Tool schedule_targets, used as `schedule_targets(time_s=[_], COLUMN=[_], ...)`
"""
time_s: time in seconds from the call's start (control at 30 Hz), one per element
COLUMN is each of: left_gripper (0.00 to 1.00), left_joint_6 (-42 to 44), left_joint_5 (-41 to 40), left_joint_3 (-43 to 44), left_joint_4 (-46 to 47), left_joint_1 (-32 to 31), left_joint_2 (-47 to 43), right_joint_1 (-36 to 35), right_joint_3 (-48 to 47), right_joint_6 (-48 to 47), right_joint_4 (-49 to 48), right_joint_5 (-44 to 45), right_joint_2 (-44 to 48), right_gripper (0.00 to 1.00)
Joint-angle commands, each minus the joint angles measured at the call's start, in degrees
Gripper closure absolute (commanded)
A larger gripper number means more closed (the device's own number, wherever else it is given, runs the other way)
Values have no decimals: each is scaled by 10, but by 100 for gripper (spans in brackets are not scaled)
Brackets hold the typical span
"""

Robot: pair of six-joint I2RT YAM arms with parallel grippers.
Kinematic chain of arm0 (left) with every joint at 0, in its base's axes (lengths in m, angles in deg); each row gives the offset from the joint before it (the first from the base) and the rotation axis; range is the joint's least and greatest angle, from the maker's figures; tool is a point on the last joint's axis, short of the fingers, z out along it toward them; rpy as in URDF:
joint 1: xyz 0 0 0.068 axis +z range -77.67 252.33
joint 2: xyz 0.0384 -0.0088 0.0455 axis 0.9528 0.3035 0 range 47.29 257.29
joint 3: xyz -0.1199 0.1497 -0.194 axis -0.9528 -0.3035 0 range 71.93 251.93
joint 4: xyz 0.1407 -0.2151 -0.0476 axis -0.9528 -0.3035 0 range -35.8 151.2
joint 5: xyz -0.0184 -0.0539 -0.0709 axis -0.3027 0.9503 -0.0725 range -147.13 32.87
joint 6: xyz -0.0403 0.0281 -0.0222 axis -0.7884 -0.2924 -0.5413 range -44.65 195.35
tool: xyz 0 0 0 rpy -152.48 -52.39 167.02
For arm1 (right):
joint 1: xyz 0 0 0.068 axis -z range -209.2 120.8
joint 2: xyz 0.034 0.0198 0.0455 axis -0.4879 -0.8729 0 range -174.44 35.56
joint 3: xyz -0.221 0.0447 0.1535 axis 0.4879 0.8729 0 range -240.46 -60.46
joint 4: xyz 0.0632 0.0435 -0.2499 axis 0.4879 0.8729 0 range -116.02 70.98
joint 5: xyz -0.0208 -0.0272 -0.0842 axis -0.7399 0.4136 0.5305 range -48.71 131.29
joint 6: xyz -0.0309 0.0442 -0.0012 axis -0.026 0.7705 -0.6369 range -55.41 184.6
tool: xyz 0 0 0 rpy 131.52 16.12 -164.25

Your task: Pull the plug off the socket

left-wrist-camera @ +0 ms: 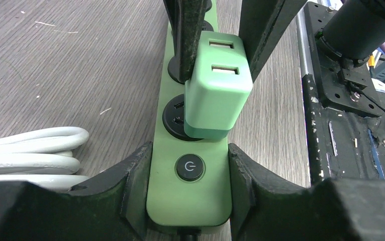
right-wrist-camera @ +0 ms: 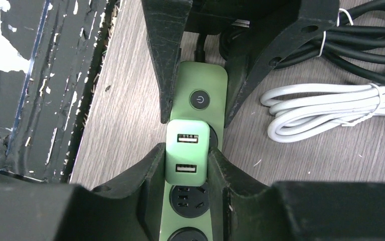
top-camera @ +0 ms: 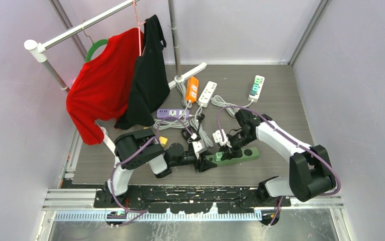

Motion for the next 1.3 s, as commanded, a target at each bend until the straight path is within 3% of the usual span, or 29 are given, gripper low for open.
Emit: schedule_targets(time_s=[0.0, 0.13, 0.33, 0.5, 0.6, 0.77, 0.87, 1.0, 1.13, 1.27], left_gripper=[100, 100, 100, 100, 100, 100, 100, 100, 100, 100], left_joint_6=[-30, -32, -32, -37, -38, -39, -40, -40, -42, -45], left_joint_5=[6, 4, 3, 5, 7, 7, 10, 12, 18, 19], left_joint_3=[-11, -10, -10, -11, -9, -7, -6, -7, -4, -7], left_joint_4=[-43, -43, -43, -43, -44, -43, -43, -43, -41, -40], left_joint_1=[12, 12, 15, 16, 16, 17, 17, 20, 22, 22], left_joint_2=[26, 28, 29, 30, 33, 41, 42, 40, 43, 41], right_joint_1=[0, -26, -9, 20, 7, -25, -21, 32, 41, -14], right_joint_3=[-5, -10, -13, -13, -17, 0, -4, -17, -19, -26], right_joint_6=[-106, -7, 35, -124, -136, 66, 137, 27, -143, -106], right_joint_4=[63, -10, -38, 89, 102, -71, -124, -23, 111, 87], right_joint_5=[-35, -28, 56, 23, -25, -38, 33, 60, -5, -25], right_joint_2=[3, 2, -1, -4, -11, 3, 1, 4, -13, -27], right_gripper=[99, 99, 99, 99, 99, 99, 99, 99, 99, 99])
